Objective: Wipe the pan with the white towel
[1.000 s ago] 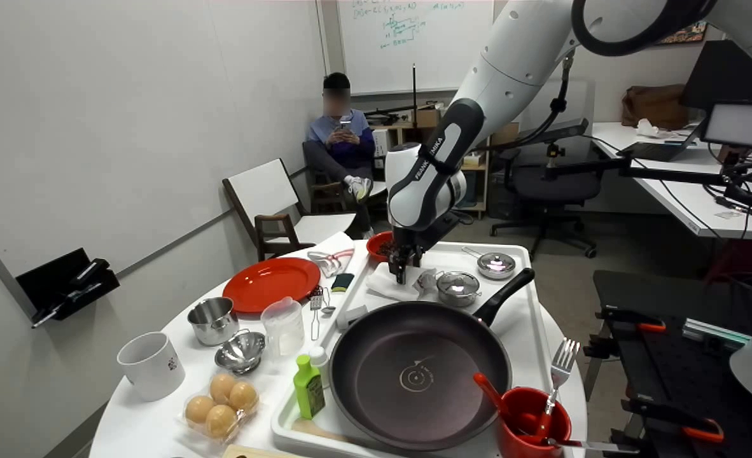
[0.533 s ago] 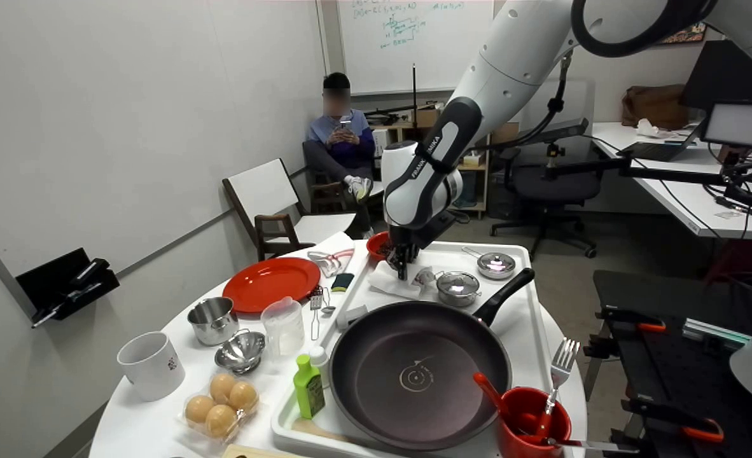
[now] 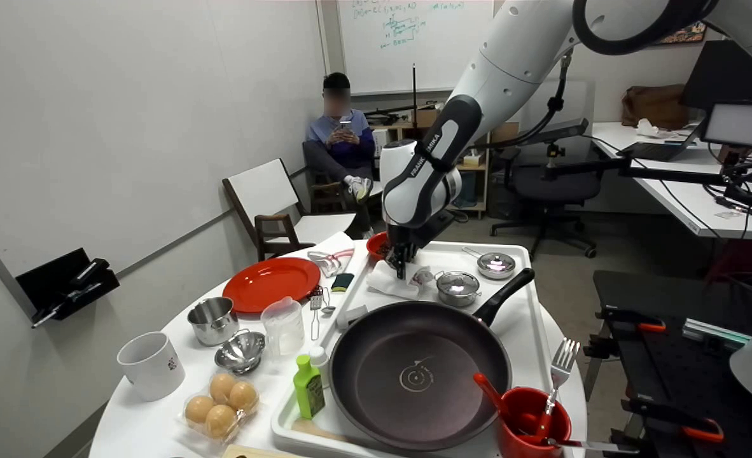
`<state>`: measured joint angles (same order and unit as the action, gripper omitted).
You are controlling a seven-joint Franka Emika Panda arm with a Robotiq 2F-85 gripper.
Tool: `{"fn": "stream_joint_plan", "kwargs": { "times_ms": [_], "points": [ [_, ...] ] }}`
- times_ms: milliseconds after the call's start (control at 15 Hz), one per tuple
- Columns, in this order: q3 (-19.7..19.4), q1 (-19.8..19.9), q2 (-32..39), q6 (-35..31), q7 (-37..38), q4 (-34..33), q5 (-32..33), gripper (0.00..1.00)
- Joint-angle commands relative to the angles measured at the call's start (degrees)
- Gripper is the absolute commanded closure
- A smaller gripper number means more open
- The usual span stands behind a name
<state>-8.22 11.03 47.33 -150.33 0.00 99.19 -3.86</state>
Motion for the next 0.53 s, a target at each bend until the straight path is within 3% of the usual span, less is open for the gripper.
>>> {"fn": "stream_joint_plan", "kwargs": {
  "times_ms": [0, 467],
  "points": [
    [1.9, 0.5, -5.4, 0.1, -1.5, 4.3, 0.1, 0.91],
    [6.0, 2.1, -19.1, -0.9, -6.7, 14.3, -1.4, 0.91]
  ]
}}
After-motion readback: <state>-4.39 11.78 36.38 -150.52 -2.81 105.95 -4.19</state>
